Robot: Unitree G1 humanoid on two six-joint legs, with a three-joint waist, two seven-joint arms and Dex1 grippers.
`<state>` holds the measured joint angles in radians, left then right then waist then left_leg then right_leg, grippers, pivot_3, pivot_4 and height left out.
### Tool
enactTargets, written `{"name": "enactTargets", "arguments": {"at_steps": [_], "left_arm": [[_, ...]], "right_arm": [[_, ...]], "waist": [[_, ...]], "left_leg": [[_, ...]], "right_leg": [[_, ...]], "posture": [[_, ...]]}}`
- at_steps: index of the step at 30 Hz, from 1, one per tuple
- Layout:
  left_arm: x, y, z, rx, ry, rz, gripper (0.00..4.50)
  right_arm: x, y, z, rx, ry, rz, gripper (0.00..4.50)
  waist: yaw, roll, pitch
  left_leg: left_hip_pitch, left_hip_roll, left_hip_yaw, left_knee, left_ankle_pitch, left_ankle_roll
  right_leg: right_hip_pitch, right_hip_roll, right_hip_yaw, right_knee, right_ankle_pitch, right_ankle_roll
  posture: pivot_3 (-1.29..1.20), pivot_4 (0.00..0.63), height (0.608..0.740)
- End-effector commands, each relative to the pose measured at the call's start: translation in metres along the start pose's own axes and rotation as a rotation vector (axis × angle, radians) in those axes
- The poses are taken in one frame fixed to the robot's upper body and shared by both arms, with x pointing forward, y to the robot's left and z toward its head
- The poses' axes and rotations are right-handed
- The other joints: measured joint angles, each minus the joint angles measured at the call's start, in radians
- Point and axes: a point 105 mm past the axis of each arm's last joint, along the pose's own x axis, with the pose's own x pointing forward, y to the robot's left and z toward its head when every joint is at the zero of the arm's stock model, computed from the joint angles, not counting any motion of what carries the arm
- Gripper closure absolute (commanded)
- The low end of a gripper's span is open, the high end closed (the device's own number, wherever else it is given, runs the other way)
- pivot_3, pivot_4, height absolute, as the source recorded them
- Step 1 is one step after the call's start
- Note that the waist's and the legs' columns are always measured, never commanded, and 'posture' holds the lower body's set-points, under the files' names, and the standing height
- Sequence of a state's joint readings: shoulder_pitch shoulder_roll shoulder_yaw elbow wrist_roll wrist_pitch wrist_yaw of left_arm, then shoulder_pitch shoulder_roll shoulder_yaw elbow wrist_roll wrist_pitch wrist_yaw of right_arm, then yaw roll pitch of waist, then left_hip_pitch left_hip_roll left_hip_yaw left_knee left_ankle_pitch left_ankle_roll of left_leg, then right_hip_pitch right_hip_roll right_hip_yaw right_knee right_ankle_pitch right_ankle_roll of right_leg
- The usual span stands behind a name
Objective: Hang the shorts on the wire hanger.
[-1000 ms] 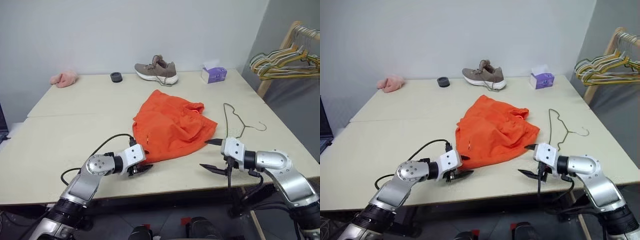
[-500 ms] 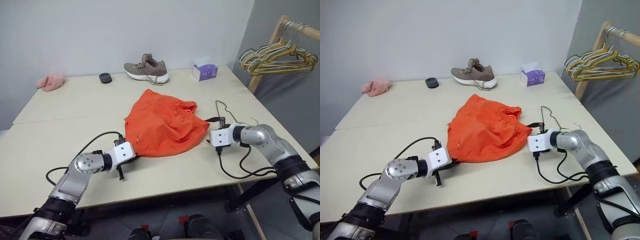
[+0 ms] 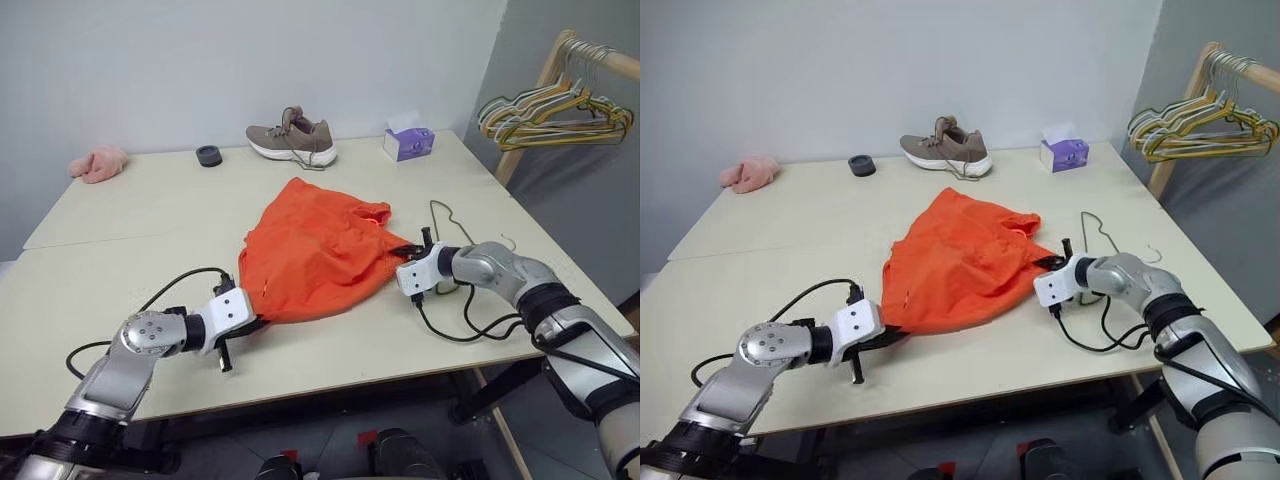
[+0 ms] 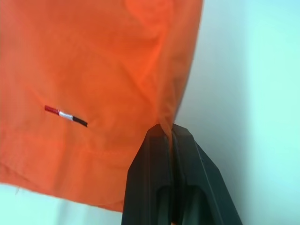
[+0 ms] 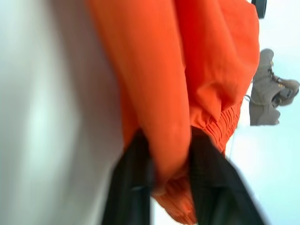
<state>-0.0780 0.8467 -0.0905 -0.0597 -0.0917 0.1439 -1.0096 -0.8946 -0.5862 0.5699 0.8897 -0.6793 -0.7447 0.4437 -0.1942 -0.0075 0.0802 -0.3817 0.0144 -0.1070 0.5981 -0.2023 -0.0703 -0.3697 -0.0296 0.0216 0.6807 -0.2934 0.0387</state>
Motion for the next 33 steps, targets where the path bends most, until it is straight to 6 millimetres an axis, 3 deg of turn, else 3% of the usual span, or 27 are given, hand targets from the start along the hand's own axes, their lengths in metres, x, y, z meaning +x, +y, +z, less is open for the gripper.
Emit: {"name": "enactTargets", "arguments": {"at_steps": [1, 6, 16, 24, 31, 33], "left_arm": [[-0.022, 0.003, 0.010, 0.007, -0.002, -0.021, 4.50], [-0.038, -0.016, 0.014, -0.031, 0.025, -0.145, 4.50], [-0.041, -0.061, 0.020, -0.119, 0.026, -0.342, 4.50], [-0.046, -0.096, 0.037, -0.200, -0.041, -0.490, 4.50], [-0.040, -0.103, 0.041, -0.207, -0.077, -0.489, 4.50], [-0.038, -0.102, 0.041, -0.245, -0.098, -0.475, 4.28]], "right_arm": [[-0.017, -0.021, 0.005, -0.007, -0.048, -0.017, 4.48], [-0.040, 0.005, 0.020, 0.113, -0.100, 0.202, 4.48], [-0.083, 0.043, 0.049, 0.270, -0.124, 0.510, 4.48], [-0.097, 0.056, 0.047, 0.213, -0.113, 0.580, 4.48], [-0.098, 0.060, 0.054, 0.239, -0.145, 0.599, 4.48], [-0.102, 0.064, 0.055, 0.248, -0.146, 0.627, 4.05]], "waist": [[0.000, 0.000, 0.000], [0.004, 0.000, 0.000], [0.014, 0.003, 0.002], [0.015, 0.003, 0.002], [0.015, 0.003, 0.002], [0.017, 0.003, 0.002]], "left_leg": [[0.000, 0.000, 0.000, 0.000, 0.000, 0.000], [0.000, 0.001, 0.000, 0.000, 0.000, 0.000], [0.002, 0.002, 0.000, 0.000, 0.000, 0.000], [0.002, 0.002, 0.001, 0.000, 0.000, 0.000], [0.002, 0.002, 0.001, 0.001, 0.000, 0.000], [0.002, 0.002, 0.001, 0.001, 0.000, 0.000]], "right_leg": [[0.000, 0.000, 0.000, 0.000, 0.000, 0.000], [0.001, 0.000, -0.001, 0.000, -0.001, -0.001], [0.001, 0.001, -0.002, 0.000, -0.003, -0.004], [0.001, 0.001, -0.002, 0.000, -0.005, -0.007], [0.001, 0.001, -0.002, 0.000, -0.005, -0.007], [0.001, 0.001, -0.002, 0.000, -0.005, -0.007]], "posture": [[-0.14, 0.022, 0.740], [-0.14, 0.024, 0.740], [-0.15, 0.023, 0.740], [-0.15, 0.020, 0.740], [-0.15, 0.016, 0.740], [-0.15, 0.016, 0.740]]}}
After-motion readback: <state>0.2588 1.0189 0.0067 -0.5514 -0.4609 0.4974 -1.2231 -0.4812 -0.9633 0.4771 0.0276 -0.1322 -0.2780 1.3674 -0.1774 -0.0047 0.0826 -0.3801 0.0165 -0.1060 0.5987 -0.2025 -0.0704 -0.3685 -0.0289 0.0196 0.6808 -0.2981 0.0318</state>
